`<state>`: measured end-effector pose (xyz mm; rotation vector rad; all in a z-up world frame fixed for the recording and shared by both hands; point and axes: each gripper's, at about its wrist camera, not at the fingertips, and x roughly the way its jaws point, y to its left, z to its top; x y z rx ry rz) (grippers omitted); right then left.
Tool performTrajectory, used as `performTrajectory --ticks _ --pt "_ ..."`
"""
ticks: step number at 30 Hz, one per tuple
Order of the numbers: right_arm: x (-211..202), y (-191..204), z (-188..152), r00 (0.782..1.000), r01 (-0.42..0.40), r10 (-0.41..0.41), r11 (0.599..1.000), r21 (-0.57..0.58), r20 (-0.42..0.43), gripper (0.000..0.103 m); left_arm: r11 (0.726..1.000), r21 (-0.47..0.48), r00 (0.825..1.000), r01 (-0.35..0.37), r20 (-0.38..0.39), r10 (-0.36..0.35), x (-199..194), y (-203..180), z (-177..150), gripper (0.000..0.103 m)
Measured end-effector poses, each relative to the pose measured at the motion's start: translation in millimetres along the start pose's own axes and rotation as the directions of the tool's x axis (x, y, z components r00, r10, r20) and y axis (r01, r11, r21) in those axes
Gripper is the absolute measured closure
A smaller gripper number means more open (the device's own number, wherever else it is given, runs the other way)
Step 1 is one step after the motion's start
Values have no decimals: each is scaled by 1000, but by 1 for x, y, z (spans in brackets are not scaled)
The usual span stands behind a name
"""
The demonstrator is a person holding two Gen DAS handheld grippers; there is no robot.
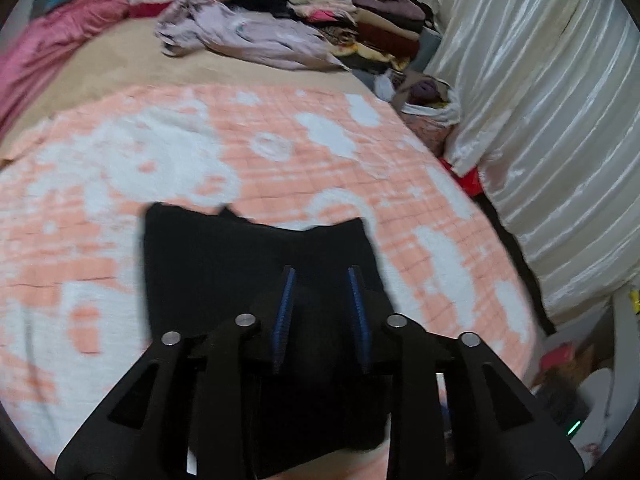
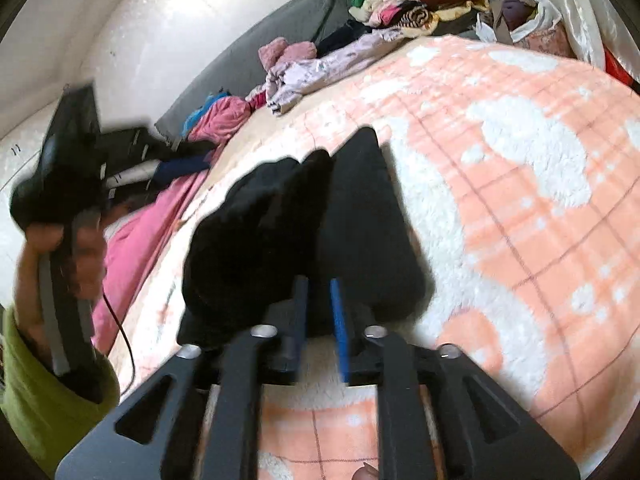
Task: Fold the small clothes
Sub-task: 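Lift the held shirt edge and fold it over onto the shirt with both tools, then press the folded shirt down with both tools and open them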
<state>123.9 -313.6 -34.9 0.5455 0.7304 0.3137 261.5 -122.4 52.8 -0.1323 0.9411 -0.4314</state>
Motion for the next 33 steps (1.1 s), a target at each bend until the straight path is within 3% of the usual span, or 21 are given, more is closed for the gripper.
performTrajectory --ticks 1,2,5,7,10,11,16,18,20,21,22,25,29,33 --pt "1 2 7 1000 -27 27 1000 1 -7 57 999 4 999 -35 9 35 -4 8 -3 81" --pt "4 3 16 998 -56 56 998 2 -14 48 997 9 997 -71 14 71 -6 17 -6 81" --pt "16 14 42 997 -75 74 997 -26 -37 43 987 1 987 -162 -11 162 1 47 -22 81" --pt "36 22 59 994 -62 54 996 -72 -98 39 982 2 981 -190 -26 190 8 58 -31 81" --pt "68 23 72 981 -79 67 995 -59 -182 38 982 0 982 -187 -35 187 17 67 -43 76" --pt "83 21 76 971 -89 79 995 -37 -224 31 982 10 982 -188 -33 188 19 67 -45 76" --pt "123 15 88 942 -124 131 991 42 -308 29 979 50 980 -200 -6 200 20 60 -49 76" --pt "132 19 92 945 -124 129 992 36 -301 31 979 55 980 -196 1 197 21 60 -51 76" --pt "134 28 92 947 -141 138 990 9 -291 53 981 49 982 -190 8 190 22 63 -52 76" --pt "134 34 91 952 -132 119 991 -26 -283 57 980 48 982 -191 10 191 22 62 -52 76" --pt "135 40 89 958 -117 93 991 -71 -273 73 981 48 982 -190 11 189 22 62 -52 76" --pt "126 51 92 971 -104 65 982 -159 -231 90 985 52 986 -165 14 164 19 56 -51 76" --pt "91 54 115 986 -125 95 967 -223 -137 92 993 73 996 -89 32 87 11 34 -47 71" --pt "81 31 127 994 -27 1 970 -241 -107 92 991 120 999 -54 5 54 24 5 -44 69"
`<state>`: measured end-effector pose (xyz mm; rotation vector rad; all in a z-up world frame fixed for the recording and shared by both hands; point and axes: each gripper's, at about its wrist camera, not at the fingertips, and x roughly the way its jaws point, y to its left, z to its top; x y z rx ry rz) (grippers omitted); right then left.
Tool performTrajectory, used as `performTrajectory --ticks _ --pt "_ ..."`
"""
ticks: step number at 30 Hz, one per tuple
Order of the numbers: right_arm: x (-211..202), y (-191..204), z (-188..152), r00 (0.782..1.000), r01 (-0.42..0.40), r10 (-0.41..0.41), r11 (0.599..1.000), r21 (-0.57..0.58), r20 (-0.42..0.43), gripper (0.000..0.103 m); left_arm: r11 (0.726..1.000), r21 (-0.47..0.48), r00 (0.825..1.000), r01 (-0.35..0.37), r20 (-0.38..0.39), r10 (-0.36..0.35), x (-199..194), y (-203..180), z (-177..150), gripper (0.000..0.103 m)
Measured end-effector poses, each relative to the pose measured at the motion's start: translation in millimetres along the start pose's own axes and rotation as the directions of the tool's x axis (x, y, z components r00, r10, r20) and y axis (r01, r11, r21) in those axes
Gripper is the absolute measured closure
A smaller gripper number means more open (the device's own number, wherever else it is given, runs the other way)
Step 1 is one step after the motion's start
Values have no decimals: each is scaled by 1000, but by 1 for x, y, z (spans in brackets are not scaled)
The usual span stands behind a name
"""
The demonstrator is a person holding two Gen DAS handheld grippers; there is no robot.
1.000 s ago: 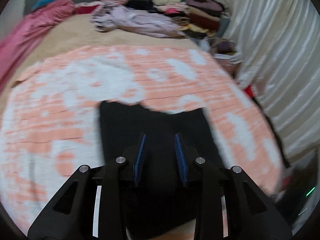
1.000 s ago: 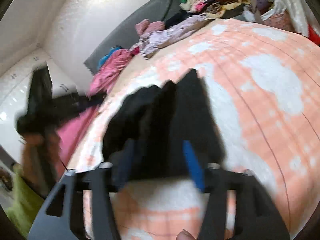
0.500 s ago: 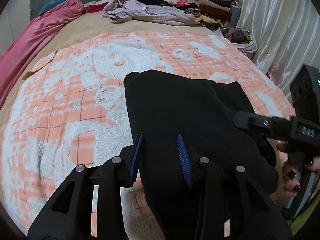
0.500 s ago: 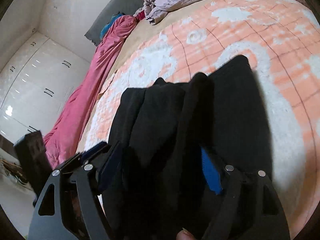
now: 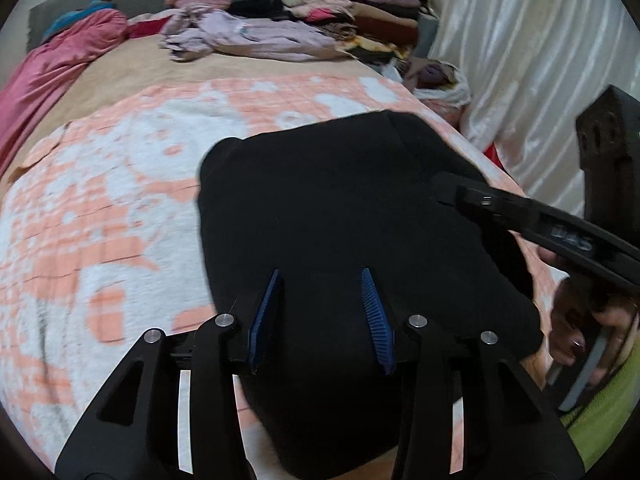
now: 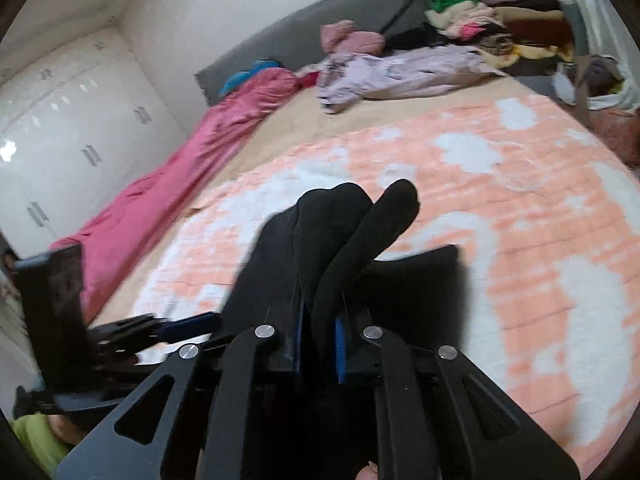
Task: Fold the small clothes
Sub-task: 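Press the folded shirt down with both tools and open them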
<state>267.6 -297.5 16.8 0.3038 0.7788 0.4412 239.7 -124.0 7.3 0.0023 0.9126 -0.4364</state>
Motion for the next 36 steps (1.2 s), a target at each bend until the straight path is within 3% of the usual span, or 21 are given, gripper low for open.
performTrajectory --ticks 3,6,10,13,18,22,28,29,33,35,36 --pt "15 -28 -7 998 21 -17 998 62 -66 92 999 36 999 -23 -38 25 21 -14 -3 68" --pt "33 -47 -22 989 80 -66 992 101 -132 81 998 48 998 -48 -48 50 32 -17 -8 67" --pt "17 -50 -27 995 61 -49 988 139 -86 63 998 37 998 -51 -37 53 29 -15 -9 66" --pt "-6 -45 -34 998 42 -34 988 148 -50 42 999 15 999 -28 -25 29 19 -12 -9 63" --pt "-32 -27 -53 999 20 -17 996 92 -27 34 998 29 998 -56 6 56 2 -10 -14 59" --pt "-32 -19 -66 999 20 -16 997 80 -46 22 998 -2 998 -66 9 66 -3 -2 -19 58" --pt "-15 -15 -72 996 52 -45 994 92 -76 23 997 -9 997 -78 -1 78 -4 1 -23 53" --pt "-13 -13 -73 995 57 -50 995 86 -83 32 997 -12 997 -76 -2 76 -4 1 -24 53" --pt "-11 -13 -75 994 71 -64 995 74 -87 46 997 -17 997 -73 -7 73 -4 1 -25 52" --pt "-12 -10 -75 996 53 -48 997 59 -80 68 997 -16 997 -73 -6 73 -4 1 -25 52" --pt "-12 -9 -76 996 45 -41 998 52 -78 74 997 -16 997 -72 -7 71 -5 2 -25 52"
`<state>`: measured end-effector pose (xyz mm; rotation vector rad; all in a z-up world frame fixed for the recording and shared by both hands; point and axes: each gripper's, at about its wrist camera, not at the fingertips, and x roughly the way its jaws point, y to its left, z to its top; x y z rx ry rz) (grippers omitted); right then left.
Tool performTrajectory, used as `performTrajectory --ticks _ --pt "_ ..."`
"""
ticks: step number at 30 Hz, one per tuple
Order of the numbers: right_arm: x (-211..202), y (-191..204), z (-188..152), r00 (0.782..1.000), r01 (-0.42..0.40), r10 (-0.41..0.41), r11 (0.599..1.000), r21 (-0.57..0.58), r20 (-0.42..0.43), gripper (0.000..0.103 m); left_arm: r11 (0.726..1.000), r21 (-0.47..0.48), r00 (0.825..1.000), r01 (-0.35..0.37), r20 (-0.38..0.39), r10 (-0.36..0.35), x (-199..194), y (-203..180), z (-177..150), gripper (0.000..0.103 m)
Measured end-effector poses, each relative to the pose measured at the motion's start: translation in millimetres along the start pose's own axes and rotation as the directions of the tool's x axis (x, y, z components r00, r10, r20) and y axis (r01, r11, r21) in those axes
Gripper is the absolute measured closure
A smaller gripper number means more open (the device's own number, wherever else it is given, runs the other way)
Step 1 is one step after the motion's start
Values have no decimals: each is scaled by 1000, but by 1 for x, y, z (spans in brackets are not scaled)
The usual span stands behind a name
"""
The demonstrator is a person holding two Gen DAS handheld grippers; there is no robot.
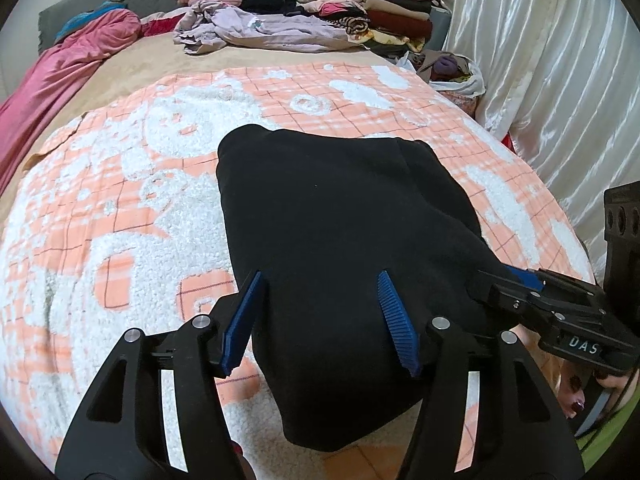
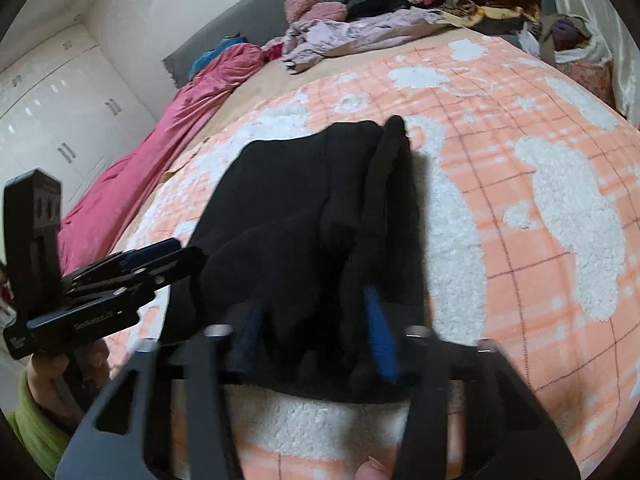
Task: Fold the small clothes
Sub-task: 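Press the folded shirt down with both tools and open them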
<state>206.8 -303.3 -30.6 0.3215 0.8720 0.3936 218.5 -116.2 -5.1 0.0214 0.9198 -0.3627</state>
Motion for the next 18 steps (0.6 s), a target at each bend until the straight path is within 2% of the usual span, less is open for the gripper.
performTrajectory --ticks 6,8,13,16,17,18 --pt "-18 10 -3 998 51 -50 998 -28 37 79 1000 4 1000 20 -3 -20 -2 -4 -3 52" --pt "-21 10 -3 997 63 -62 997 -38 38 79 1000 3 1000 25 -5 -25 -2 -5 -4 48" --pt "-8 -8 -9 996 94 -94 996 3 14 79 1000 14 1000 16 -12 -16 5 -11 -9 45" --pt "-1 -20 -13 996 85 -85 995 45 4 74 999 34 1000 -1 -13 1 10 -13 -11 43" --pt "0 -20 -14 996 93 -93 995 48 2 64 999 34 1000 -4 -14 5 11 -13 -12 42" --pt "0 -21 -14 994 111 -111 992 51 2 59 1000 30 1000 -5 -17 6 12 -12 -12 41"
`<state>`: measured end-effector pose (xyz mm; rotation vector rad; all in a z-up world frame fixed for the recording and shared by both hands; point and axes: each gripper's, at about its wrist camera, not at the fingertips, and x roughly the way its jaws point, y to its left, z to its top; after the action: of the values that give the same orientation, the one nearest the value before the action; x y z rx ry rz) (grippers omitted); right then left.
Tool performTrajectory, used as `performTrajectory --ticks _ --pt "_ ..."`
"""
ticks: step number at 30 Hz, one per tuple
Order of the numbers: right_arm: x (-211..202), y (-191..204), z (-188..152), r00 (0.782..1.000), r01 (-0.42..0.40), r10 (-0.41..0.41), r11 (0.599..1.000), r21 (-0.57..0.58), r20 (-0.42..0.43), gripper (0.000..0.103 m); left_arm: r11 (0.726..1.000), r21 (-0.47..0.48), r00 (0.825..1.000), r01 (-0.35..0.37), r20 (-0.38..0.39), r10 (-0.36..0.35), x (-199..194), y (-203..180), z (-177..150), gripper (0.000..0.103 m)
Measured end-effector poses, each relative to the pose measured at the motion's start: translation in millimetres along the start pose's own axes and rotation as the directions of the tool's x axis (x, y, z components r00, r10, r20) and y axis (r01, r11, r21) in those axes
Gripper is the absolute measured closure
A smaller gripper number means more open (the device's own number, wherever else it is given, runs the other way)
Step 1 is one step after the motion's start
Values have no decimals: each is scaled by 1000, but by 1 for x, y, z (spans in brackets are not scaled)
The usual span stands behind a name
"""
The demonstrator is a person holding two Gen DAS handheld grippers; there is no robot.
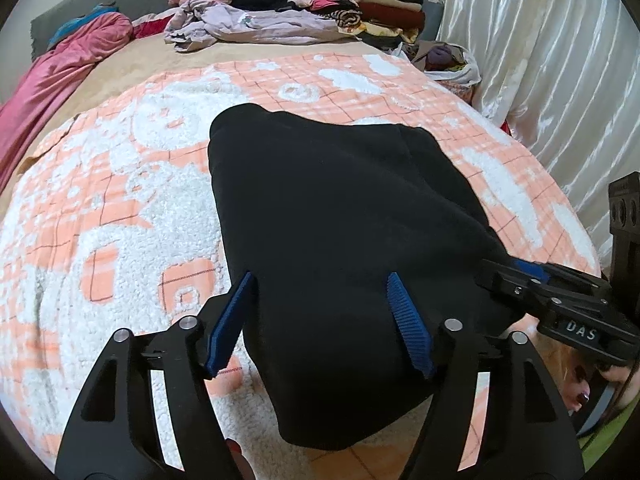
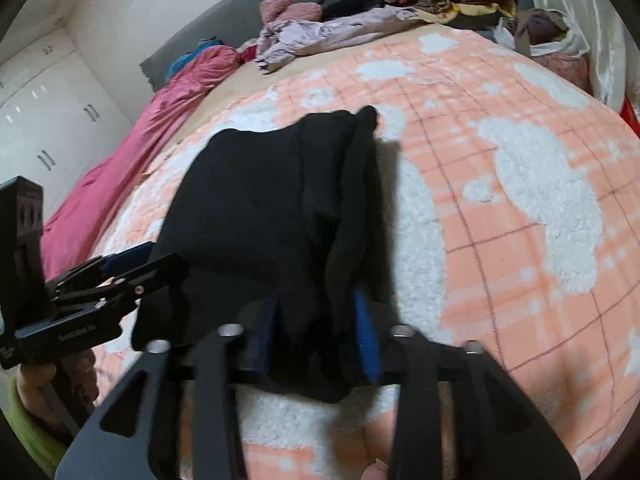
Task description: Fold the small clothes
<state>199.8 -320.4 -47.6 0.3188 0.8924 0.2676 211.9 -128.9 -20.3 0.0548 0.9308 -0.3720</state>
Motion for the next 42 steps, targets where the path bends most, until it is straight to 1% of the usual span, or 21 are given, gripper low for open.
performTrajectory --ticks 4,5,8,9,10,11,12,14,15,17,20,22,24,26,31,32,33,37,39,42 --pt "-5 5 -1 1000 14 -14 1000 -14 10 55 1000 -6 1000 -2 0 2 1 2 0 40" --pt "-9 9 0 999 25 -25 999 -24 21 53 1000 -9 1000 0 0 0 1 2 0 40" --pt "-21 13 0 998 36 -34 999 -38 56 51 1000 -19 1000 3 -2 -3 0 4 0 40" --pt "-24 13 0 997 46 -43 998 -41 67 49 1000 -22 1000 5 -3 -5 0 5 0 40" --pt "-27 13 0 996 55 -52 998 -40 78 42 1000 -24 1000 6 -3 -6 0 5 0 40" --pt "-30 13 0 994 61 -58 997 -37 89 38 1000 -26 1000 6 -3 -6 0 5 0 40" --pt "-34 12 0 993 62 -58 998 -32 101 36 1000 -26 1000 5 -3 -5 0 5 0 40" --pt "-39 11 1 991 64 -61 998 -24 115 28 1000 -26 1000 5 -5 -5 -1 5 0 40" --pt "-42 11 1 990 69 -65 997 -23 129 26 1000 -28 1000 5 -5 -5 -1 5 0 39" --pt "-49 11 2 986 80 -75 996 -28 150 19 999 -32 1000 8 -6 -9 -2 5 0 39" --pt "-64 15 1 976 103 -92 994 -44 196 11 999 -34 1000 18 4 -18 -9 5 -1 39" --pt "-74 19 0 968 121 -105 991 -57 228 7 999 -29 1000 16 17 -15 -17 4 -2 37" --pt "-84 23 -2 960 138 -116 988 -70 256 6 999 -27 999 18 33 -17 -26 3 -2 35" --pt "-93 25 -5 950 160 -134 985 -72 281 5 1000 -25 999 18 51 -17 -35 3 -3 29" --pt "-112 30 -13 932 184 -148 980 -80 330 5 1000 -26 996 18 88 -16 -58 2 -7 28" --pt "-116 31 -16 929 183 -146 980 -79 340 5 999 -25 995 19 96 -17 -62 1 -8 24" --pt "-120 33 -18 928 179 -141 980 -82 344 5 999 -25 995 23 103 -21 -68 1 -9 9" --pt "-133 40 -30 930 160 -116 982 -100 349 5 1000 -19 991 19 134 -17 -89 0 -19 9" --pt "-140 46 -38 931 152 -102 981 -117 350 5 1000 -25 991 7 137 -3 -97 2 -27 9" --pt "-146 54 -53 935 154 -98 978 -143 340 5 999 -40 990 12 143 -6 -108 5 -42 9"
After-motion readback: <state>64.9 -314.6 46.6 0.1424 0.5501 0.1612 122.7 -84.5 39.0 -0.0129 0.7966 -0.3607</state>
